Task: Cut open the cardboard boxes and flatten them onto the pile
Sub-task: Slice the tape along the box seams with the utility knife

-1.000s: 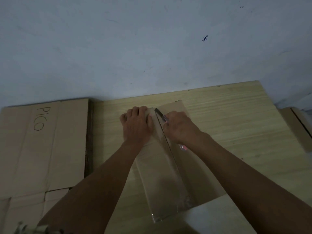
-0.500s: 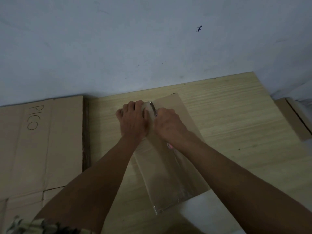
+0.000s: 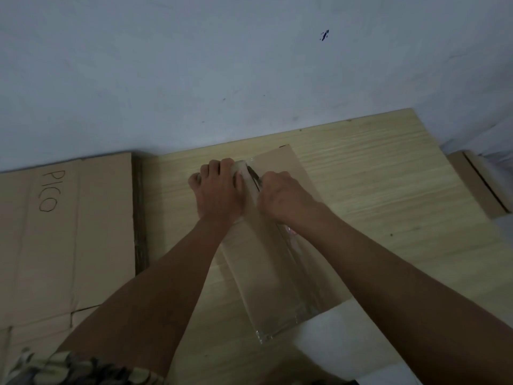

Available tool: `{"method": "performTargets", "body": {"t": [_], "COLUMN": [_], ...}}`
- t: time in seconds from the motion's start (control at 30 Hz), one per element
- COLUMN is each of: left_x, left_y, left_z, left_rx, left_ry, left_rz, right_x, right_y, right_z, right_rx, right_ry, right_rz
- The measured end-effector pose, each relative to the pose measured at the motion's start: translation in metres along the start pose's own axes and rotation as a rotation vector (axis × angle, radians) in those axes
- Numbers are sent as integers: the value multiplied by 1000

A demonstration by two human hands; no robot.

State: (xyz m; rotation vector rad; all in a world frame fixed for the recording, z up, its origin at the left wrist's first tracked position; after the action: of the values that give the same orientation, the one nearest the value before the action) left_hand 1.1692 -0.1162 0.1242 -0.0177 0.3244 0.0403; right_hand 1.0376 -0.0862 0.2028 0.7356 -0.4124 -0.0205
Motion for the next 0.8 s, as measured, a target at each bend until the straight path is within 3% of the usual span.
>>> {"method": "performTargets", "body": {"t": [0.37,0.53,0.67,0.8], "left_x": [2,1,-8,-34], "left_y": [-1,1,12,49], "left_z": [-2,-1,17,5], "left_rx": [-7,0,-150,-7], "left_ry": [3,24,62,-23], "left_rz": [5,-29,-136,-227], "right_x": [-15,-34,-35,-39], "right_y": [8,18,19,18], "right_z": [-12,-24,-21,-15], "right_rx": [60,190,156,109], "right_ry": [9,36,55,80], "right_rz": [-35,-87,-47,-7]}}
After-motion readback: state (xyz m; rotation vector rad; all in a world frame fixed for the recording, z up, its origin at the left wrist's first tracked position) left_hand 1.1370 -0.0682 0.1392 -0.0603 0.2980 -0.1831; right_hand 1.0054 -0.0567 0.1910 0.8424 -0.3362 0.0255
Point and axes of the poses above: each hand's wrist, its own y-axis away from the middle knuckle, its own z-axis out of the back of the hand, x = y × z, the point moved 7 cm from there along -y, towards the middle knuckle, and after that the axes turned 12 degrees about x, right-handed, at the moved point
